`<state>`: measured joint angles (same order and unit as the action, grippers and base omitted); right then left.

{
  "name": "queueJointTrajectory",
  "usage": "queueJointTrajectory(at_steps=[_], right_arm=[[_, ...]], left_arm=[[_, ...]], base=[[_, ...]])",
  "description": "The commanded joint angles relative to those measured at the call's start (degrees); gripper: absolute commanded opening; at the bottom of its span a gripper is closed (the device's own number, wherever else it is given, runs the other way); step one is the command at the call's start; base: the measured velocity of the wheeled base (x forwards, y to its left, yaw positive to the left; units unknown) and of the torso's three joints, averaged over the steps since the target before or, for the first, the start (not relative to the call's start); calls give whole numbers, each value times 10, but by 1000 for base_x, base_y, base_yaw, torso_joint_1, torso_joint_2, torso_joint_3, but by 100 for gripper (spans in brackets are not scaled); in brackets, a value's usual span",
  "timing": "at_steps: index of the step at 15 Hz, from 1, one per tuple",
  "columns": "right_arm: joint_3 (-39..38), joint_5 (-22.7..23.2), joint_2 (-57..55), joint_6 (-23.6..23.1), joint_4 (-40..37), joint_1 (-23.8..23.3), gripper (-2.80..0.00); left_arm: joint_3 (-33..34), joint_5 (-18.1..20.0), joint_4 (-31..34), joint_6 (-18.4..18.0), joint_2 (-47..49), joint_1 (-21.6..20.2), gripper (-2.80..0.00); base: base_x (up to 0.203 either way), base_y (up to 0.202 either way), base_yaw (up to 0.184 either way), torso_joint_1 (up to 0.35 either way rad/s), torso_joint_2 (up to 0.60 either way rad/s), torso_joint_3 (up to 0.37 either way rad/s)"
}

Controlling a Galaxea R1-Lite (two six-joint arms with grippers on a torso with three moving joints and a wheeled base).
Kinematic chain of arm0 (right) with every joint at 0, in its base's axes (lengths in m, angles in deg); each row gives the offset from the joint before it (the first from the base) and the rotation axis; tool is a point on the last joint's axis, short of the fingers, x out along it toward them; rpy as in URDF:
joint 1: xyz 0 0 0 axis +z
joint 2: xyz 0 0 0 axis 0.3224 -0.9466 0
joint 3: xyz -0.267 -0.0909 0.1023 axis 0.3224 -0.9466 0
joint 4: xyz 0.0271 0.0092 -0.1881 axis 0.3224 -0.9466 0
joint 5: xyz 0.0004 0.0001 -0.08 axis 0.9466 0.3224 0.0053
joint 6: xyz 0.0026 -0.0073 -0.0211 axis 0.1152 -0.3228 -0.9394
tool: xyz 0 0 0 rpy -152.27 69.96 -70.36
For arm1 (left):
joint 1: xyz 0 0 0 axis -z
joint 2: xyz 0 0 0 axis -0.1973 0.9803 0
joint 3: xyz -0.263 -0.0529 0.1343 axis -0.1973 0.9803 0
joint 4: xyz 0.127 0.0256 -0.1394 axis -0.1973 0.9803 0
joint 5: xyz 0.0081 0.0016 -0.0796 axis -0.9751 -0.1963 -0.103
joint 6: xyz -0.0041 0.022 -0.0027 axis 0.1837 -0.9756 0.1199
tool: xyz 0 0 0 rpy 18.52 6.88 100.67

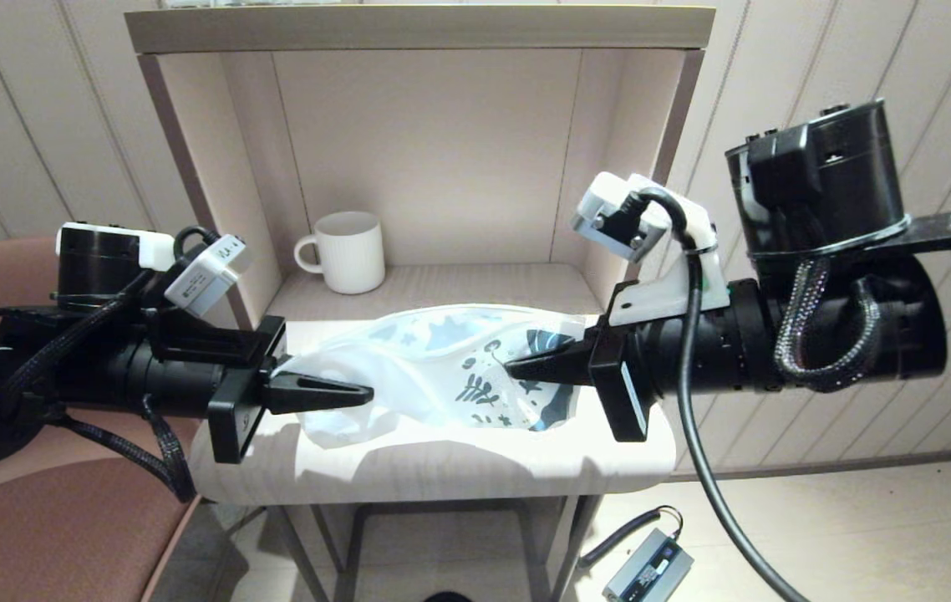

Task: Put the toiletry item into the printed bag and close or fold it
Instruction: Hand it to the other hand

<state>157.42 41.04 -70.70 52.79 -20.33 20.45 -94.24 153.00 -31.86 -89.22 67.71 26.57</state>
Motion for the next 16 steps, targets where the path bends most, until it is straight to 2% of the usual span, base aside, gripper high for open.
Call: queueJointTrajectory(at_steps=[1,6,9,12,14,16], right_arm=[[2,-8,-1,-10,-2,7,0],[8,-8,22,-10,0,2,0],[58,-9,35,-9,-32,1,0],[168,-11,32,-12,-169,4,0],[242,-13,14,-29,-253,11,0],[313,-36,-33,-54,-325,34,0]], left_arm=[[0,4,-1,-1,0,0,-280],[0,5,0,-1,2,0,-280],[8,3,5,1,5,18,-280],[0,-15,50,1,2,41,-280],[-34,-36,113,0,2,51,-280],[-77,-48,183,-12,5,62,-280]], base=[[0,0,0,0,0,0],[0,0,0,0,0,0],[0,0,0,0,0,0],[0,0,0,0,0,0],[0,0,0,0,0,0],[0,0,0,0,0,0]])
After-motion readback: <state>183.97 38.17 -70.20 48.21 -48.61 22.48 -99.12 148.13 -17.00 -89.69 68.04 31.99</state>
